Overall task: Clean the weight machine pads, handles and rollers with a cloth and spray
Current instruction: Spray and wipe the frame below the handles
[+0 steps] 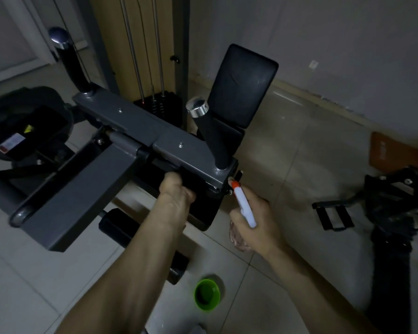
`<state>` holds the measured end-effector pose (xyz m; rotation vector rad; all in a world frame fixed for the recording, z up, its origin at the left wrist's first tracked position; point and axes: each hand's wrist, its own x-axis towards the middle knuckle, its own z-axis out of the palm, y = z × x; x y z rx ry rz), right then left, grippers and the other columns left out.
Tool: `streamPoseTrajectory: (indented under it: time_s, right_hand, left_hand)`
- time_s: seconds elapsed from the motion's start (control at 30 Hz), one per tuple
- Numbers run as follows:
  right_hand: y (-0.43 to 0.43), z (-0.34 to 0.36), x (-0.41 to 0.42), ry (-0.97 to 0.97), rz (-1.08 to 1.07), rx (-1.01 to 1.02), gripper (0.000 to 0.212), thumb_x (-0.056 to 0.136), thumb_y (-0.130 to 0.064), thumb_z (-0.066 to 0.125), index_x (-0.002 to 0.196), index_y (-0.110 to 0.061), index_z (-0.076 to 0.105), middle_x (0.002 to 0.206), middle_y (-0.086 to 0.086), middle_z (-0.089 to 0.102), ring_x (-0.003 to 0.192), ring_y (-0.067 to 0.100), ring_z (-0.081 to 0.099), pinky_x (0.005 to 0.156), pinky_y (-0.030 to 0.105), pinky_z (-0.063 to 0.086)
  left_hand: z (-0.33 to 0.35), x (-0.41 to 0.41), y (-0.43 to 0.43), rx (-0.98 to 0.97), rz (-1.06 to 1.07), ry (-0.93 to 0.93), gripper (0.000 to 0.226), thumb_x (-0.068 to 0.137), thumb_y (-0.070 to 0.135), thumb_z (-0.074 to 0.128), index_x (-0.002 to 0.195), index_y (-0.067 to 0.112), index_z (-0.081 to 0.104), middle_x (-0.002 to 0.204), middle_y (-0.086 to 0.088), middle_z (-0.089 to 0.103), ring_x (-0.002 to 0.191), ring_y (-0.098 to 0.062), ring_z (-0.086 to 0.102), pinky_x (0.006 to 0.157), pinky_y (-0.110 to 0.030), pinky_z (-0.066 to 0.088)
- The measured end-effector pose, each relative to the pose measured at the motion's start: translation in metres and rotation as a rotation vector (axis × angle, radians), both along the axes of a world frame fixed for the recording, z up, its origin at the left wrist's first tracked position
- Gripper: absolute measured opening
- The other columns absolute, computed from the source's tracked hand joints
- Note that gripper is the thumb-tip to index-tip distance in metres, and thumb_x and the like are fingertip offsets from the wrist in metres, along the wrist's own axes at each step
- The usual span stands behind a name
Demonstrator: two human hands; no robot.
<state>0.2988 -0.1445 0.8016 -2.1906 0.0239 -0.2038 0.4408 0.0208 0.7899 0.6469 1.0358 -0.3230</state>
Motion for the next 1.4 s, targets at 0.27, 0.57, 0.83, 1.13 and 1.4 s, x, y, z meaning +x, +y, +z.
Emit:
streamPoseTrajectory:
  time_s: [0.27,0.57,0.83,1.13,1.4]
  right_hand:
    - [0.021,-0.010,-0.015,0.036,0.013,0.058,0.050,0.087,-0.025,0.050,0.136,-0.024,0.061,0.067,-0.005,0.053,0.059,0.019,0.052,0.060,0.029,0.051]
    - [0.031,0.020,-0.044,0.160,-0.025,0.134,0.037,0.095,0.003,0.052,0.115,-0.025,0.066,0.083,-0.022,0.064,0.075,0.000,0.061,0.072,0.014,0.047]
    - [0.131,0.096,-0.017,0.055,0.118,0.212,0.041,0.089,0.001,0.055,0.109,-0.032,0.065,0.106,-0.019,0.068,0.107,0.003,0.064,0.084,0.012,0.047]
    - [0.316,0.154,0.014,0.053,0.215,0.351,0.036,0.090,-0.001,0.054,0.105,-0.030,0.070,0.109,-0.004,0.067,0.097,0.013,0.067,0.071,0.030,0.060]
    - [0.502,0.135,0.050,0.071,0.164,0.351,0.030,0.085,-0.013,0.055,0.105,-0.027,0.070,0.102,0.010,0.068,0.087,0.024,0.069,0.071,0.041,0.060]
  left_hand:
    - [-0.009,-0.008,-0.010,0.422,-0.012,-0.265,0.025,0.099,0.002,0.051,0.113,0.012,0.069,0.096,-0.005,0.071,0.090,-0.024,0.069,0.100,-0.048,0.056]
    - [0.025,-0.081,-0.007,0.130,-0.278,-0.164,0.026,0.091,-0.005,0.059,0.114,0.004,0.068,0.106,-0.021,0.074,0.094,-0.038,0.073,0.077,-0.047,0.064]
    - [0.123,-0.083,0.099,0.179,-0.330,-0.579,0.015,0.090,0.002,0.064,0.102,0.002,0.074,0.094,-0.019,0.073,0.082,-0.030,0.067,0.078,-0.039,0.055]
    - [0.166,-0.072,0.290,0.198,-0.414,-0.683,0.029,0.093,0.031,0.069,0.112,0.012,0.076,0.103,-0.017,0.076,0.090,-0.029,0.072,0.084,-0.041,0.057]
    - [0.128,-0.034,0.470,0.075,-0.339,-0.468,0.036,0.101,0.037,0.058,0.123,0.011,0.069,0.116,-0.018,0.073,0.088,-0.030,0.070,0.055,-0.034,0.060]
